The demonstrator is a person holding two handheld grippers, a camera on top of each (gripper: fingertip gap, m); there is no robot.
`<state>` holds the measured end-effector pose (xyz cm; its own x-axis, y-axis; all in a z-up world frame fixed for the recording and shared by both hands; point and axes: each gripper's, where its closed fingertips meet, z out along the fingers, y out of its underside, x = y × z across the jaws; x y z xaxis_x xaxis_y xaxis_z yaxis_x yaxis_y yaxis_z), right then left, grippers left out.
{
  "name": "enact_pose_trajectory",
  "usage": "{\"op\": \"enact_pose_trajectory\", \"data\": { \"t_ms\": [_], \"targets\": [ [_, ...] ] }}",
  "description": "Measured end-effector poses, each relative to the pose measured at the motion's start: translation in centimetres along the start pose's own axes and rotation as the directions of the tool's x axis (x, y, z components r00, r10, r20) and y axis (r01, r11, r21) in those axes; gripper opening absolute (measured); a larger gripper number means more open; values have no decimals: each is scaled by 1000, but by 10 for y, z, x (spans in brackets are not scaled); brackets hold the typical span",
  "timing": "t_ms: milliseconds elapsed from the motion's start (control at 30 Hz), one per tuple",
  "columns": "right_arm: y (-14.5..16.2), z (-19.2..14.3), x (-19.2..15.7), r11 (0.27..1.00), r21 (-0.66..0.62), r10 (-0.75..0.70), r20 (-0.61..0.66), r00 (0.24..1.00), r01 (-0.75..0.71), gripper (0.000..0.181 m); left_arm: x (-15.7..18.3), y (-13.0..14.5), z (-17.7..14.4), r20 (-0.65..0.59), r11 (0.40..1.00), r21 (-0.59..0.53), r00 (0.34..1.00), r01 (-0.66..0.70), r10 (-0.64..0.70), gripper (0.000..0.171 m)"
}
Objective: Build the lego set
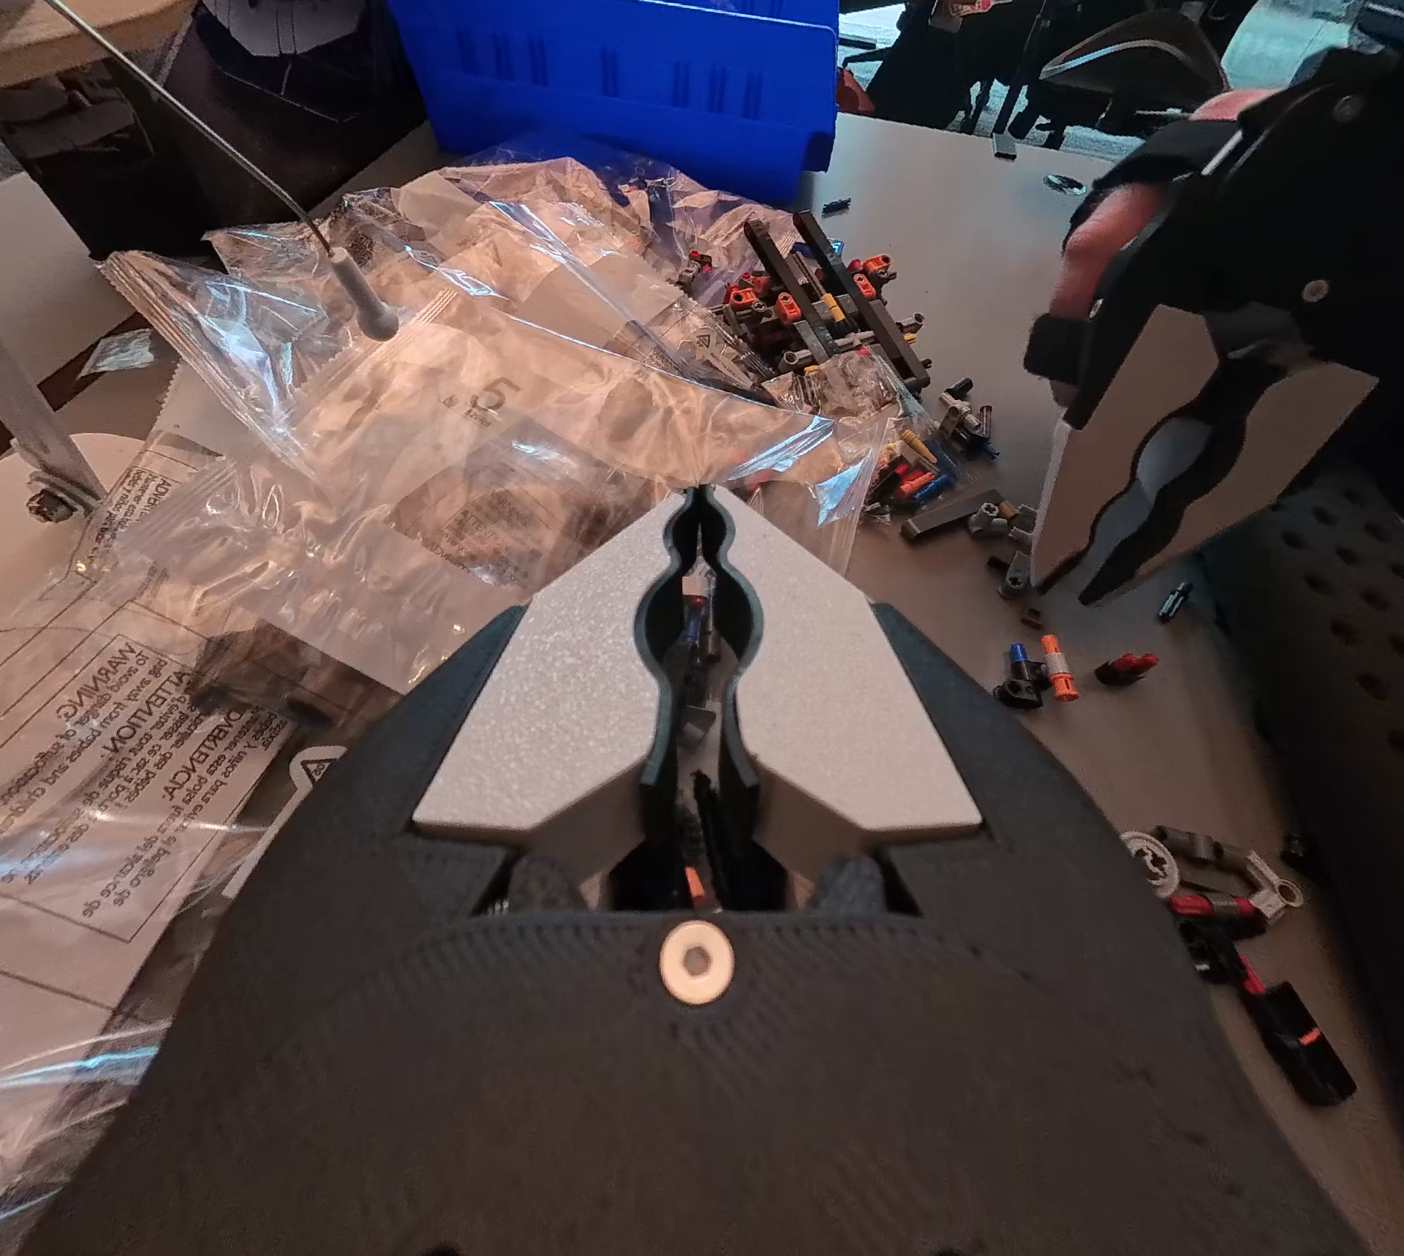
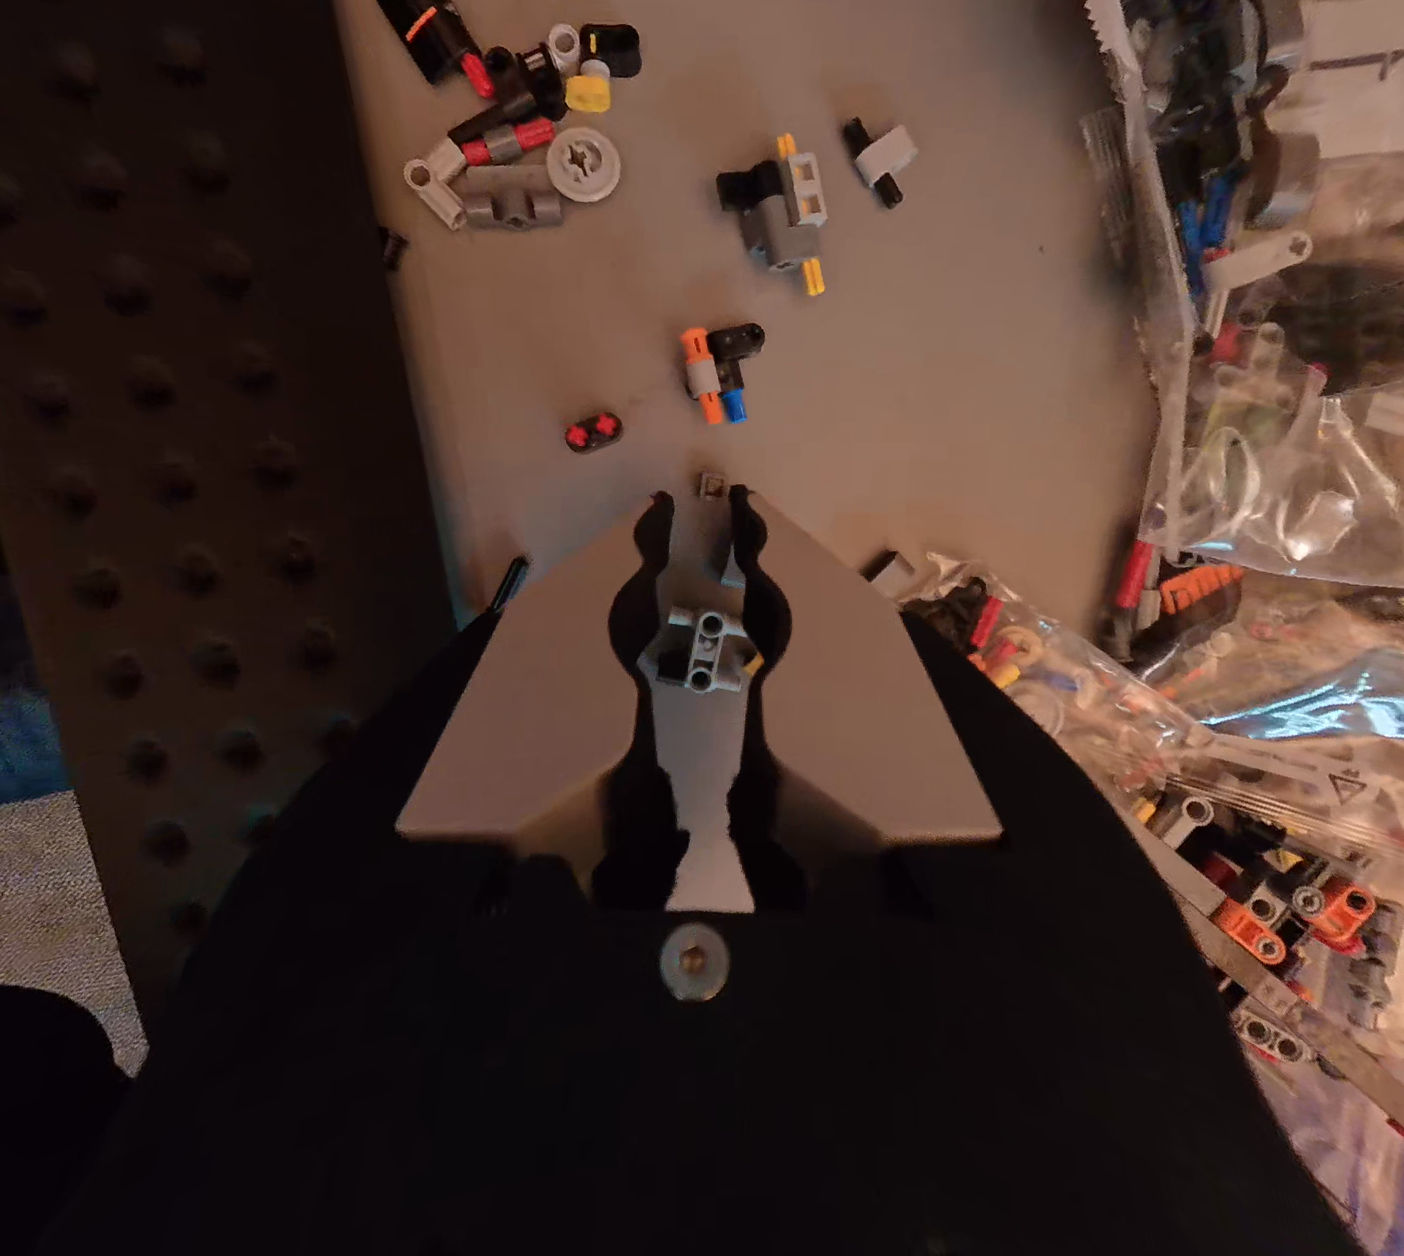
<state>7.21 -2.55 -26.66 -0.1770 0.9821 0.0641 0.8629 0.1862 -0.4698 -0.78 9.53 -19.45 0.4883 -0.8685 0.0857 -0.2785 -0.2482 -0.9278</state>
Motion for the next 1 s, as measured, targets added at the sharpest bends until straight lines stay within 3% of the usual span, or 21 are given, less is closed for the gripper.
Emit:
{"op": "enact_pose_trajectory", "data": {
  "t_ms": [467, 667, 1000],
  "targets": [
    [3, 12, 2, 1000, -2, 24, 38, 999, -24, 4, 0, 0, 0, 0, 1000, -1, 1000, -2, 2, 0],
    [-4, -1, 12, 999, 42, 28, 3, 1000, -28, 4, 0, 0, 0, -1, 1000, -1, 1000, -2, 2, 0],
    [-49, -55, 92, 984, 176, 51, -238, 970, -9, 4, 1, 2, 2, -8, 1000, -10, 1000, -2, 2, 0]
  ]
}}
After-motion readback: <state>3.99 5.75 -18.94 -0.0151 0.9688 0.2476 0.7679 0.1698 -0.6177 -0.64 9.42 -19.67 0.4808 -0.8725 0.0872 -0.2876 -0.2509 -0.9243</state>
